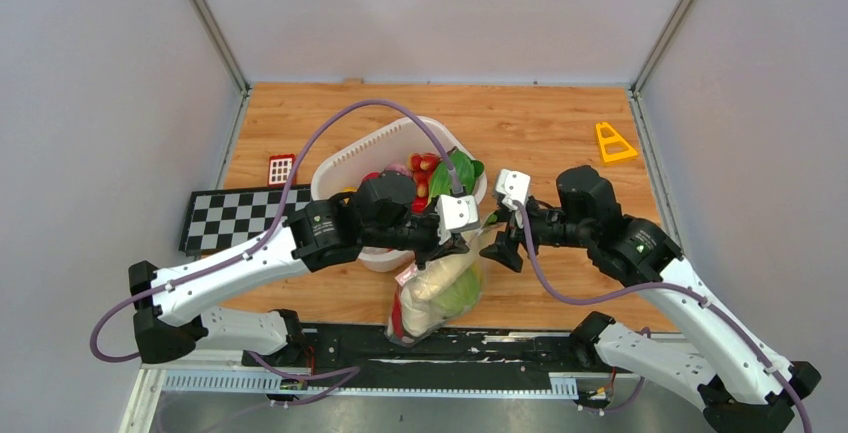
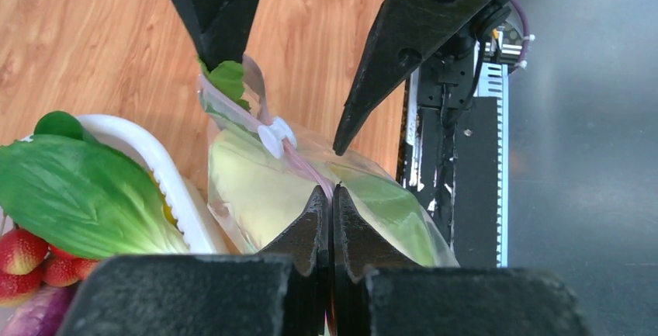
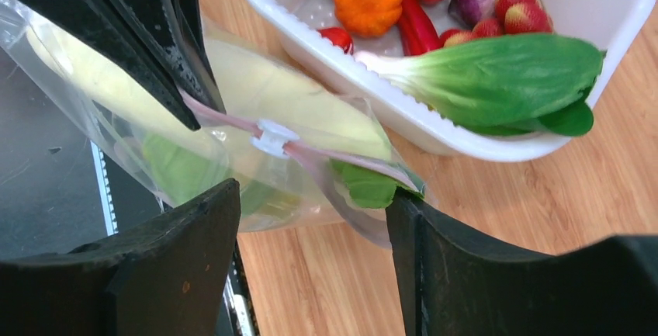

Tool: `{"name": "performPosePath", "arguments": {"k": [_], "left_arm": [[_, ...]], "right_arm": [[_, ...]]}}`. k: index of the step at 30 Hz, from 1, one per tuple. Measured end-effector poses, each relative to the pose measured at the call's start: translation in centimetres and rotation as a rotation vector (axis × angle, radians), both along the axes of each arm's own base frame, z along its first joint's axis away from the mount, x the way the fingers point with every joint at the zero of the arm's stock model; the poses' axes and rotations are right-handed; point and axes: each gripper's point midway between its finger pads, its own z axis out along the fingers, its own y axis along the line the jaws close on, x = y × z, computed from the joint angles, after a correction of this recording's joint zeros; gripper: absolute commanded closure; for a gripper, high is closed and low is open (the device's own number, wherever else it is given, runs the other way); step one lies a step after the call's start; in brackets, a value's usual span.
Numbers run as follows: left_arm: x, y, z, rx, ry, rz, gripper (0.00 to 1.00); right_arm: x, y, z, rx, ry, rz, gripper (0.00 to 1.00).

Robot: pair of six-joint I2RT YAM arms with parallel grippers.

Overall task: Place the food in the zip-top bag and seal the zipper
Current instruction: Adjust the fake vegetable in the zipper food storage bag.

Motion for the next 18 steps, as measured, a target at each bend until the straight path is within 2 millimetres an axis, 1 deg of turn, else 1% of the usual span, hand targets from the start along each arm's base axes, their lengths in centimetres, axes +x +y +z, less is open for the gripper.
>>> {"name": "performPosePath", "arguments": {"k": [3,5,10,14,18], "left_arm": [[-0.2,-0.1,0.1,-0.005,0.005,-0.013,1.0],[-0.4,-0.2,0.1,-0.008,0.008,-0.021,1.0],[-0.7,-0.2,0.2,-0.012,0.015,-0.035,1.0],[-0.5,-0.2,0.2,-0.013,0.014,-0.027,1.0],[-0.4,-0.1,0.2,-0.008,0.014,-0.011,1.0]], "right_arm": [[-0.2,0.8,0.7,0.05,-0.02,0.036,0.29],[-0.7,1.5,1.1,0.107,-0.03,0.075,0.29],[-2.1,2.5,1.2,0.167,0.01,0.154,0.32],[-2.9,3.0,0.2,0.151,0.076,0.214,0.37],[-3.6,2.9,-0.2,0.119,0.126,0.244,0.39]]}}
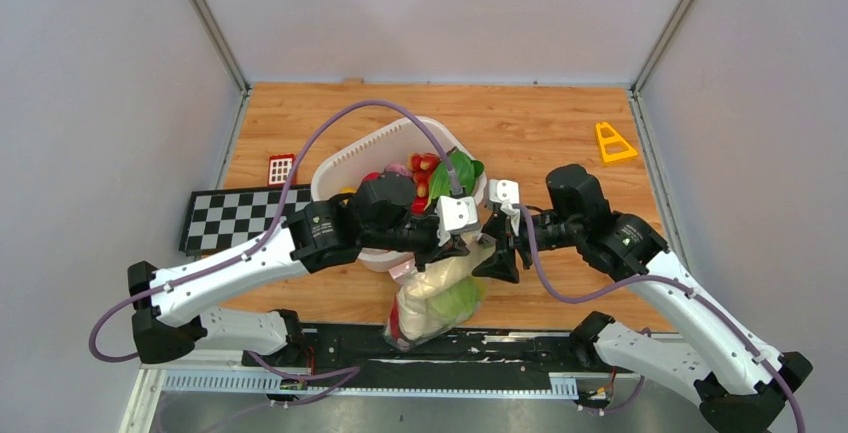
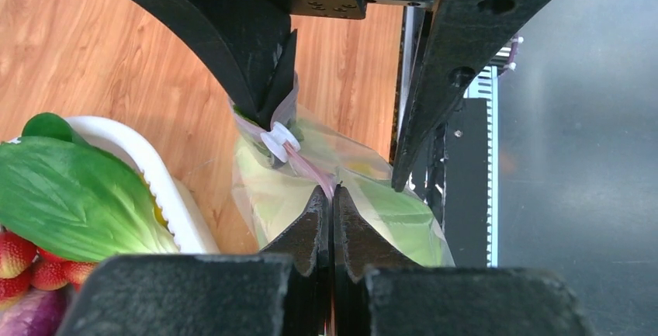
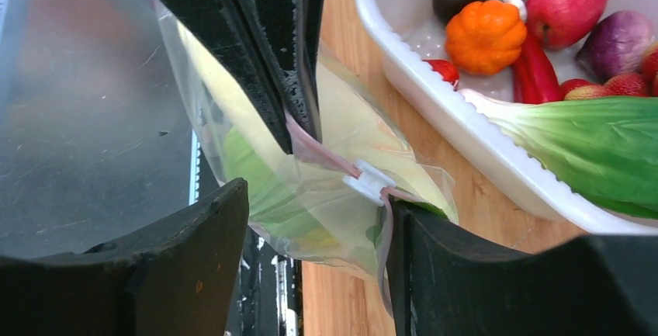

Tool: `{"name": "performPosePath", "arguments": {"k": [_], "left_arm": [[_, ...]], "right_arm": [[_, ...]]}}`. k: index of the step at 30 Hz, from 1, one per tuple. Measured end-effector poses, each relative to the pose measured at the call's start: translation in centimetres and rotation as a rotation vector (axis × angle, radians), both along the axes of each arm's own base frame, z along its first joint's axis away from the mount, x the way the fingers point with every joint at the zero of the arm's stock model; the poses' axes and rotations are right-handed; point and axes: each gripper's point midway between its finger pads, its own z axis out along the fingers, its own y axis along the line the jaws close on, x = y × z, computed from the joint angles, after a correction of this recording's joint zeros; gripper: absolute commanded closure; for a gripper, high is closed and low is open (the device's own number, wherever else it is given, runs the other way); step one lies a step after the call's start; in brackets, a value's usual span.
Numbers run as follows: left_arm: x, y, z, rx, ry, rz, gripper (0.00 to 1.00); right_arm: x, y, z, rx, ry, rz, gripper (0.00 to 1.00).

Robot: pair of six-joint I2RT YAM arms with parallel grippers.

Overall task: Place the food in the zip-top bag and seal the zipper
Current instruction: Adjust the fake vegetable in the zipper food storage bag.

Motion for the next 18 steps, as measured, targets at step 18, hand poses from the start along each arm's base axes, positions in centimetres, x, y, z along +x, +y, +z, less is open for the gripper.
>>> {"name": "performPosePath", "arguments": {"k": [18], "left_arm": [[0.9,0.9,1.5,-0.057,-0.04,0.081,1.0]], "right_arm": [[-2.4,-3.3,5.5,0.047,-0.111,-0.061,0.43]]}}
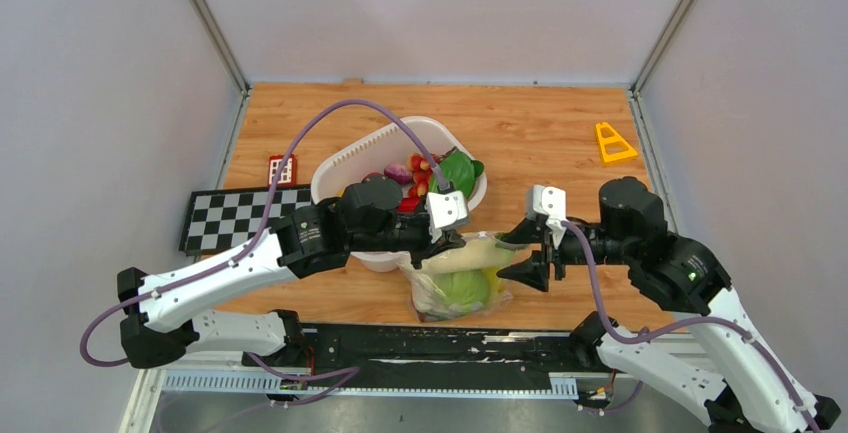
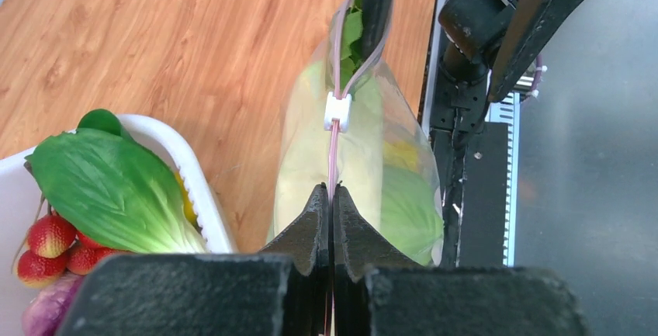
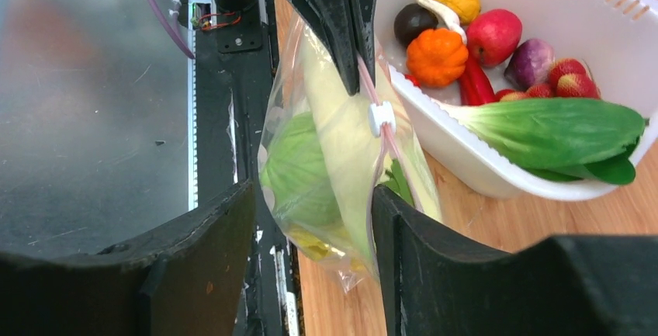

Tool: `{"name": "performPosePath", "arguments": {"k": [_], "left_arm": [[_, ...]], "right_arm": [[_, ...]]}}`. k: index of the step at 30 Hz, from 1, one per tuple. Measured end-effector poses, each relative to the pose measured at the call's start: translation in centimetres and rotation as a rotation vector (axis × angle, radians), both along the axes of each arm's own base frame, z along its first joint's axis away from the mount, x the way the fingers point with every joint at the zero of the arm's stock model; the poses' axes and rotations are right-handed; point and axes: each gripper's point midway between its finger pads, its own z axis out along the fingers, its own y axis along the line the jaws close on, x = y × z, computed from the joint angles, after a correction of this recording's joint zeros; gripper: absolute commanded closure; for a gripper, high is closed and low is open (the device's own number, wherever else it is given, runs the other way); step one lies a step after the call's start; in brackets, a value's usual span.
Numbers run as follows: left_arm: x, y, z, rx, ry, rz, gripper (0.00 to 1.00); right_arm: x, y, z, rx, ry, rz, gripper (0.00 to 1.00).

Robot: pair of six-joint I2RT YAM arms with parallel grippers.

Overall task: Place the food in the zip-top bag and seal the zipper
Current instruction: Adjust the fake vegetable in the zipper food storage bag.

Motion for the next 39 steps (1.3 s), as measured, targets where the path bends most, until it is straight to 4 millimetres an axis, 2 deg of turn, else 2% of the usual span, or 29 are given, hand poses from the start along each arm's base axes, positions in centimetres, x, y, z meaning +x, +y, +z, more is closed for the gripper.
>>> {"name": "performPosePath", "arguments": {"k": [4,14,20,25,27,31,33,39], "left_arm": [[0.2,-0.1,0.0,-0.007,-0.001,0.013,1.0],[0.4,-0.1,0.0,-0.013,-0.007,0.023,1.0],[0.3,-0.2,0.0,-0.018,-0.006,0.017,1.0],[0.0,-0.3,0.1,-0.021,0.002,-0.005,1.0],[-0.2,-0.3,0.1,-0.022,0.005,-0.011,1.0],[-0.3,-0.3,0.1,-0.024,0.012,-0.016,1.0],[-0.3,-0.4,0.1,-0.027,0.016,-0.011,1.0],[0.1,-0.8,0.3,-0.046,0.034,0.018,1.0]], "right_arm": [[-0.3,-1.0,-0.1,-0.024,0.005,-0.033,0.43],[-0.5,-2.7,1.0,-0.044,-0.026,-0.103,0.43],[0.6,-2.8,0.2,-0.083,-0.017,-0.147,0.38],[2.2,-2.0,-2.2,-0.118,0.001,-0.172,0.36],[2.6,-1.7,-2.3,-0.114,-0.002,-0.177,0.36],[3.0,-1.3,-1.4,-0.079,-0.031,-0.174,0.35],[2.5,-1.3,-1.0,-0.067,-0.038,-0.156,0.35],[0.8,-2.4,2.0,-0.006,-0.129,-0.121,0.39]]}}
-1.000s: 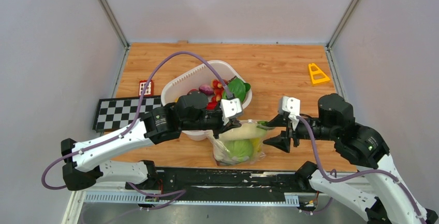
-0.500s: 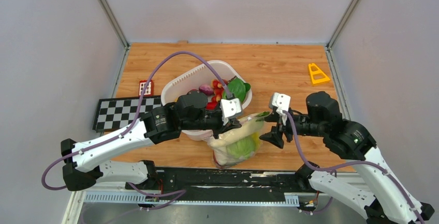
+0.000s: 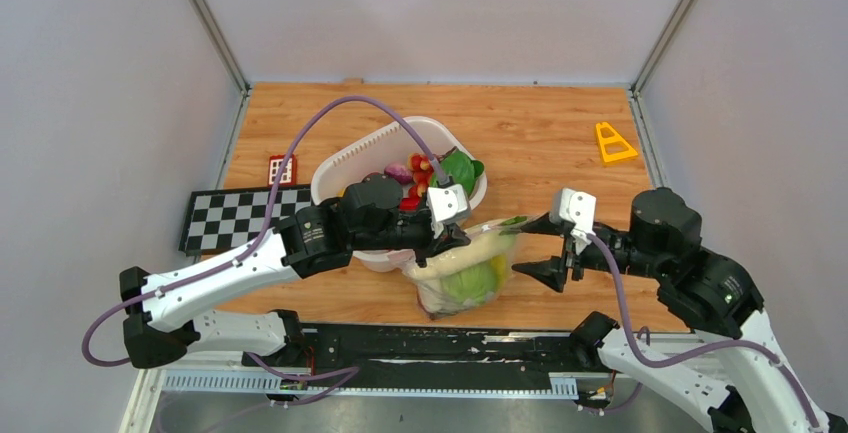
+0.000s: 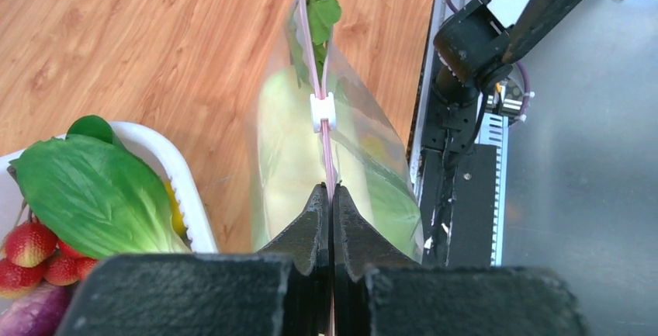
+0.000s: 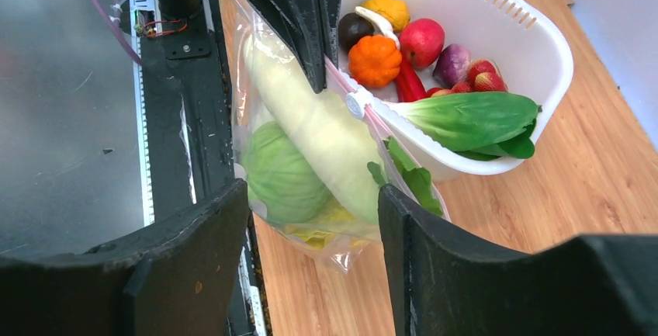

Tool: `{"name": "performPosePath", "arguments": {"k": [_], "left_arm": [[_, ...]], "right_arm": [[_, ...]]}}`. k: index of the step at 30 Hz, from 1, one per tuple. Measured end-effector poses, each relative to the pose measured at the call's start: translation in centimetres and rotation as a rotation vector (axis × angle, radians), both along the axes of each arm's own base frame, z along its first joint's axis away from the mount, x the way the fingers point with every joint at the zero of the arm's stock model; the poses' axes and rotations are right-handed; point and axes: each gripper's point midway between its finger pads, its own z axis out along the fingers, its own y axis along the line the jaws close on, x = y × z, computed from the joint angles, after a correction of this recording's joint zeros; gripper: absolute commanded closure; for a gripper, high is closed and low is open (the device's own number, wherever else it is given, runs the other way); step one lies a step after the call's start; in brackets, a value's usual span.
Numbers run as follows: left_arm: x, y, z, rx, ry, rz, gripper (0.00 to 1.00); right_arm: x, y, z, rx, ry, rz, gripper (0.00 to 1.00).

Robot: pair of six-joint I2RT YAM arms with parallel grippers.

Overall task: Place the food in the zip-top bag and seal the zipper
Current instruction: Adjust the fake vegetable in the zipper food storage bag.

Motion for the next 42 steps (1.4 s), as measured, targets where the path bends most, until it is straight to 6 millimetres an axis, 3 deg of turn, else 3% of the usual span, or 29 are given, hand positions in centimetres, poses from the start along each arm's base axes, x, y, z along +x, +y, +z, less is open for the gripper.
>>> {"name": "performPosePath", "arguments": {"k": [4,12,22,28,37,42], "left_arm": [[0.0,-0.3,0.3,-0.021,0.011,0.007,1.0],[-0.1,-0.4,0.5,-0.034,0.014,0.0,1.0],[-0.1,-0.4,0.5,-0.033,0.014,0.0,1.0],[-0.2,-0.4,0.5,-0.034,0.016,-0.008,1.0],[-0.2,-0.3,0.3,-0.025,0.019,-0.003,1.0],[0.0,-0.3,0.0,-0.018,0.018,0.008,1.0]], "right_arm": [[-0.3,-0.4,0.2,-0.008,-0.005,-0.002,0.39],[1.4,0.2,-2.5,-0.088,0.058,-0.033,0.37],[0.3,-0.6,1.2,-0.004,-0.057,-0.02,0.37],[1.4,-0.7,1.0,-0.027,-0.078,-0.053,0.36],[3.0,0.3,-1.7,-0.103,-0.026,-0.059,0.41],[3.1,0.3,-3.1,-0.128,0.004,-0.057,0.37]]}}
